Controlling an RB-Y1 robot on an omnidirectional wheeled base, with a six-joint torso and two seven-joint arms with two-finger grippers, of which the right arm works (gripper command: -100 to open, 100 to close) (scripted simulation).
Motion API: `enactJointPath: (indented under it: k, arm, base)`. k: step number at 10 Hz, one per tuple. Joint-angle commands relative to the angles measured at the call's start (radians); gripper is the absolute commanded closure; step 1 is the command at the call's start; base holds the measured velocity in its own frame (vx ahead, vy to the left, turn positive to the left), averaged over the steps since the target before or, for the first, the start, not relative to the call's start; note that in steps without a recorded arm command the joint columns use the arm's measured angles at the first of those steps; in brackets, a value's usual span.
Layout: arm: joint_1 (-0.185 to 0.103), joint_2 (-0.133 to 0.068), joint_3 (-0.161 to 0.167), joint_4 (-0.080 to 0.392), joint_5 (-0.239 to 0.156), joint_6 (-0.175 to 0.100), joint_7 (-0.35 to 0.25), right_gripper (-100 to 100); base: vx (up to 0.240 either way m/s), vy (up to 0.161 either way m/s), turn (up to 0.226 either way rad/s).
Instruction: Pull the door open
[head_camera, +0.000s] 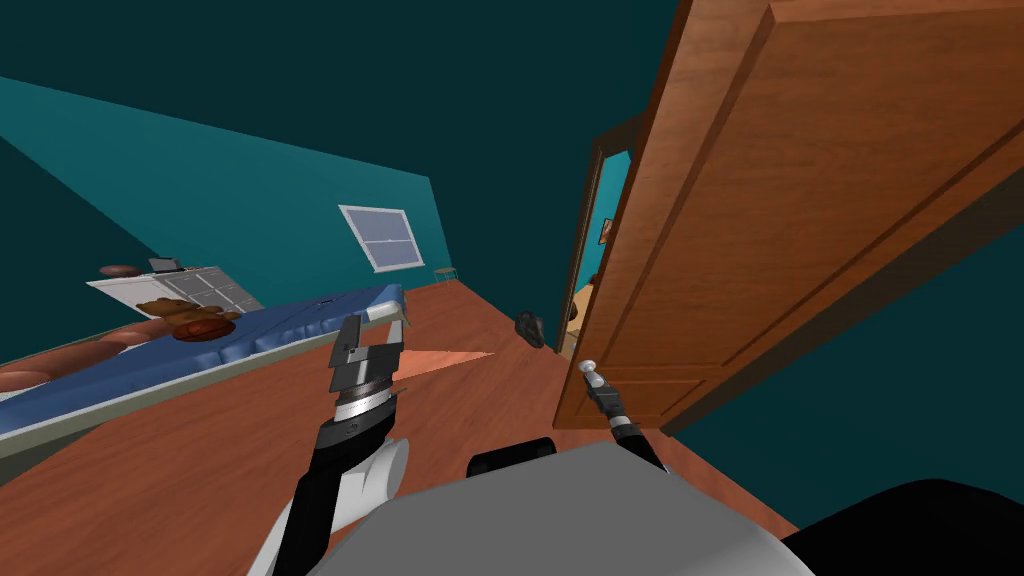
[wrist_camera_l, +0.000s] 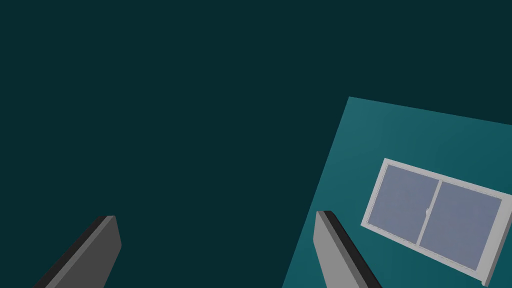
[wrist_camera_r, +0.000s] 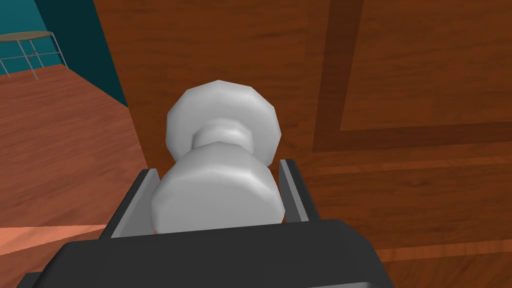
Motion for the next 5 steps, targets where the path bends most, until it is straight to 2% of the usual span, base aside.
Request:
enactJointPath:
  k: [1,2,3,5]
  arm:
    - [0.008,-0.012,0.012,-0.002,0.007,-0.015,-0.017,100]
    - [0.007,-0.007,0.008,-0.003,0.005,-0.007,-0.009,100]
    - [0.016,-0.017,0.02,0.005,0.012,-0.025,-0.024,100]
    - [0.022,-0.027,0.029,0.013,0.017,-0.045,-0.038,100]
  base:
    - [-0.173,-0.047,0.084]
    - [-0.071,-0.016,0.022]
    - [-0.128,-0.024,0.121]
    - [-0.188,-0.042,0.123]
